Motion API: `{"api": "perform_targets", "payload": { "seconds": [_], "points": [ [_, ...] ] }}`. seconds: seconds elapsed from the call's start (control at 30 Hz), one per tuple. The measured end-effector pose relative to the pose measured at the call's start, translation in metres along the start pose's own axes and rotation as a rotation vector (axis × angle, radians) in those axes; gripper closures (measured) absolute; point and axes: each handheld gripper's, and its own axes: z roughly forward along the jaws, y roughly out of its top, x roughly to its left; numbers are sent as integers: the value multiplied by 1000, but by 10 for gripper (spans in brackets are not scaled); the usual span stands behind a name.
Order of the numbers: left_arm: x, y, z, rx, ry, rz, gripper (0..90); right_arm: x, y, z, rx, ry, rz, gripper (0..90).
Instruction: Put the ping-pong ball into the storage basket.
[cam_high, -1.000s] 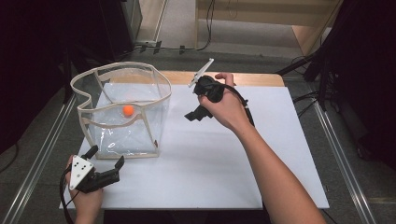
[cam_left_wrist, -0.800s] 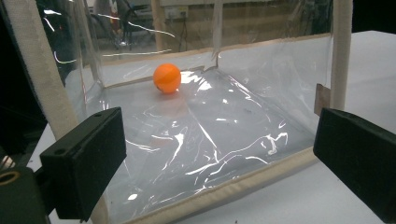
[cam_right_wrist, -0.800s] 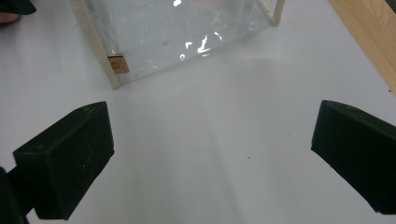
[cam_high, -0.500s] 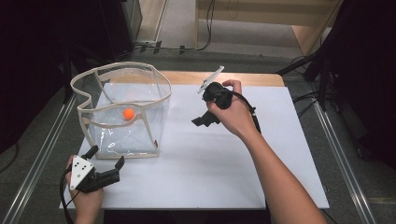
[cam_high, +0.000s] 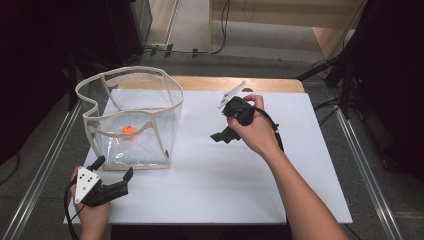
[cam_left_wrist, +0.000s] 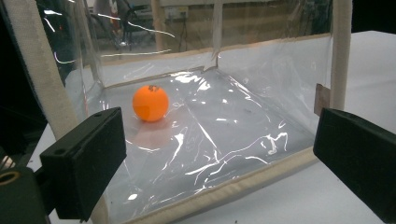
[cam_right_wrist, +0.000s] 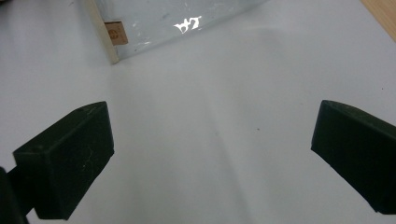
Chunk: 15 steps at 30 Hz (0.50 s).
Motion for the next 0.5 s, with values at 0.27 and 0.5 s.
{"api": "perform_targets", "payload": {
  "seconds": [0.27,0.5],
  "points": [
    [0,0,0,0,0,0,30,2,-17,-4,-40,-11,15,0],
    [0,0,0,2,0,4,30,1,-36,-8,-64,-23,30,0]
  ]
}}
